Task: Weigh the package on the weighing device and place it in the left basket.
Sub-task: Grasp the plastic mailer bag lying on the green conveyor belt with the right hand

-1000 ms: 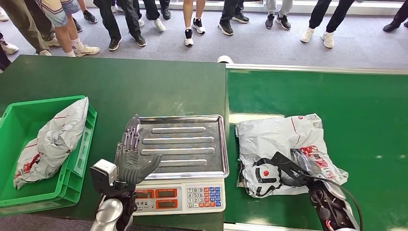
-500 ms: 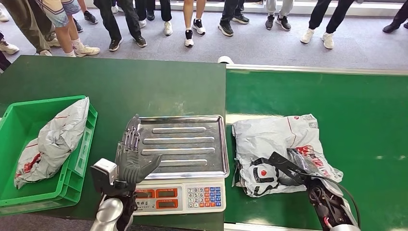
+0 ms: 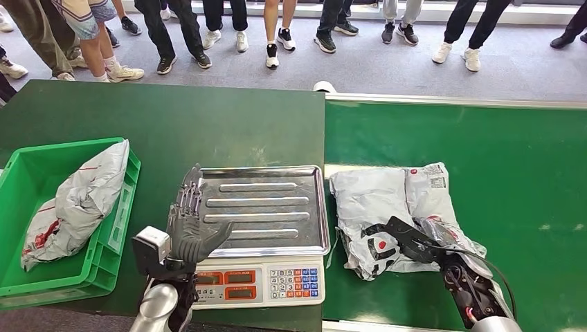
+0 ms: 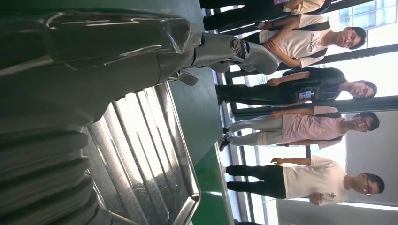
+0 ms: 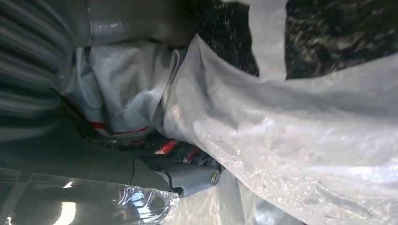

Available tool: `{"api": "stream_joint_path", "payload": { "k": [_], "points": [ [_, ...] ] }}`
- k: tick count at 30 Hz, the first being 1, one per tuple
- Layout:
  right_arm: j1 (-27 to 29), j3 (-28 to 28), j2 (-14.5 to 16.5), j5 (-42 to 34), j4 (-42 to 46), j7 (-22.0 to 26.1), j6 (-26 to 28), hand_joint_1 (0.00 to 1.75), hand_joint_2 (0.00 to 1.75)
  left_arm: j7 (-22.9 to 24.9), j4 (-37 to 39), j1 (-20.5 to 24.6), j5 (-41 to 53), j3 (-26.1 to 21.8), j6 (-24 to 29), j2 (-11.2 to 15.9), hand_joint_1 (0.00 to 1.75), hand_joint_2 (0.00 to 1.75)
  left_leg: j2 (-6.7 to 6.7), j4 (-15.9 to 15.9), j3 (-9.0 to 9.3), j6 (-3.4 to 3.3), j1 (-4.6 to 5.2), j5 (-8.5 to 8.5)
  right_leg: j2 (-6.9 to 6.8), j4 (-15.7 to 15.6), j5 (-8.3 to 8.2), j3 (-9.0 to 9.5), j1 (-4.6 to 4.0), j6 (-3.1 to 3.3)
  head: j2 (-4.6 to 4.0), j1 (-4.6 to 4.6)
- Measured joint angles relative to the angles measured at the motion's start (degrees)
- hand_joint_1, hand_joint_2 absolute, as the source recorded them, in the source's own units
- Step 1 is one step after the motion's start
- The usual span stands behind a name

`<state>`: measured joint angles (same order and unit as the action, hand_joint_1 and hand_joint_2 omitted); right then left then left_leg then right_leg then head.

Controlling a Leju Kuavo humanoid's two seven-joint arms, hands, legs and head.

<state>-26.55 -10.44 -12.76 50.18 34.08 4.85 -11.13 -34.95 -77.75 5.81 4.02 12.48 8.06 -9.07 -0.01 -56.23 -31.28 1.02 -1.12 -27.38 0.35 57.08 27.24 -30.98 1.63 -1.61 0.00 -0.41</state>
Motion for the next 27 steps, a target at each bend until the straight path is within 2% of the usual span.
{"api": "stream_joint_path", "payload": {
  "k": [10, 19, 23, 27],
  "points": [
    [-0.2, -1.8, -0.6, -1.7, 0.0, 1.9, 2.1, 1.75, 1.75, 0.0, -0.5, -1.0, -0.1, -0.1, 0.4, 0.2, 0.0, 1.75, -0.03, 0.0, -0.19, 0.0, -0.01, 0.0, -0.02, 0.0, 0.01, -0.17, -0.01, -0.01, 0.0, -0.01],
    [1.3, -2.3, -0.2, -2.6, 1.6, 2.5, 6.4, 1.75, 1.75, 0.0, -2.1, -2.6, 0.0, -0.3, 0.7, 0.2, 0.0, 1.75, -0.08, 0.0, -0.32, 0.0, 0.0, -0.01, -0.06, 0.0, 0.01, -0.26, 0.0, -0.01, 0.0, 0.0],
    [2.5, -2.1, 0.2, -3.6, 3.5, 4.2, 9.8, 1.75, 1.75, -0.3, -2.8, -3.4, 0.4, -0.5, 0.9, 0.2, 0.0, 1.75, -0.08, 0.0, -0.41, 0.0, 0.0, 0.0, -0.06, 0.0, 0.01, -0.32, 0.0, -0.01, 0.0, 0.0],
    [4.0, 0.0, 1.1, -6.6, 8.0, 7.8, 15.6, 1.75, 1.75, -1.8, -4.0, -4.4, -0.6, -0.9, 1.8, 0.2, 0.0, 1.75, -0.13, 0.0, -0.54, 0.0, 0.0, 0.0, -0.05, 0.0, 0.01, -0.48, 0.0, -0.01, 0.0, -0.01]
  ]
}}
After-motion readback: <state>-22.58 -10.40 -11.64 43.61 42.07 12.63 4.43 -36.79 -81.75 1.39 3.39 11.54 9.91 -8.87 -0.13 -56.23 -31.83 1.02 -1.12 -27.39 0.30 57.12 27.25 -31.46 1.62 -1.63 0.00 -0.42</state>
